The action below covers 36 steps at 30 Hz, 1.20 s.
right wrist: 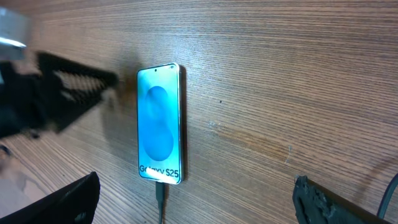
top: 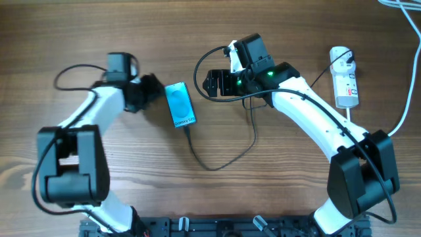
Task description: Plug charger to phone and switch on socket
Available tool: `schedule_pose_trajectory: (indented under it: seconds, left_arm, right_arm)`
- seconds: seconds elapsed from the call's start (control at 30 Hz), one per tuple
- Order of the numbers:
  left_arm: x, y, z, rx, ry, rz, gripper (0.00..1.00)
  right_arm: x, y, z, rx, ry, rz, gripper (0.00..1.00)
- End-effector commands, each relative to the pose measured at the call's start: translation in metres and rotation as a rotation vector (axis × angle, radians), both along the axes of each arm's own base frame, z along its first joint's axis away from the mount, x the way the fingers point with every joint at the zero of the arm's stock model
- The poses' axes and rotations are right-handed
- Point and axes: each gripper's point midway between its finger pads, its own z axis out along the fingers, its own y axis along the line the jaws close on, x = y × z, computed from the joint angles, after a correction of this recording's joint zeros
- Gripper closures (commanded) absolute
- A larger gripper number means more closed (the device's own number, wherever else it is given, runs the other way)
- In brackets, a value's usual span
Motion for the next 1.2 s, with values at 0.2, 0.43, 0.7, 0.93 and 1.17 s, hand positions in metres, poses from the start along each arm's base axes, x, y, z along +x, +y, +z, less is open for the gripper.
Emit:
schedule_pose_trajectory:
  seconds: [0.2, 0.43, 0.7, 0.93, 1.17]
  left_arm:
    - [0.01, 0.085, 0.025, 0.022, -0.074, 0.202, 0.0]
    - [0.01, 0.088, 0.025, 0.022, -0.074, 0.207, 0.0]
    - [0.01, 0.088, 0.025, 0.022, -0.074, 0.207, 0.0]
    - [0.01, 0.088, 0.025, 0.022, -0.074, 0.207, 0.0]
    - [0.01, 0.088, 0.025, 0.022, -0.074, 0.207, 0.0]
  right_arm:
    - [0.003, 0.001, 0.014, 0.003, -0.043, 0.011, 0.0]
    - [0.003, 0.001, 0.014, 0.003, -0.044, 0.012, 0.0]
    - [0.005, 0.003, 0.016, 0.054, 0.009, -0.084, 0.0]
    - [0.013, 0.011, 0.025, 0.153, 0.054, -0.193, 0.32]
    - [0.031, -0.011, 0.086, 0.136, -0.035, -0.168, 0.01]
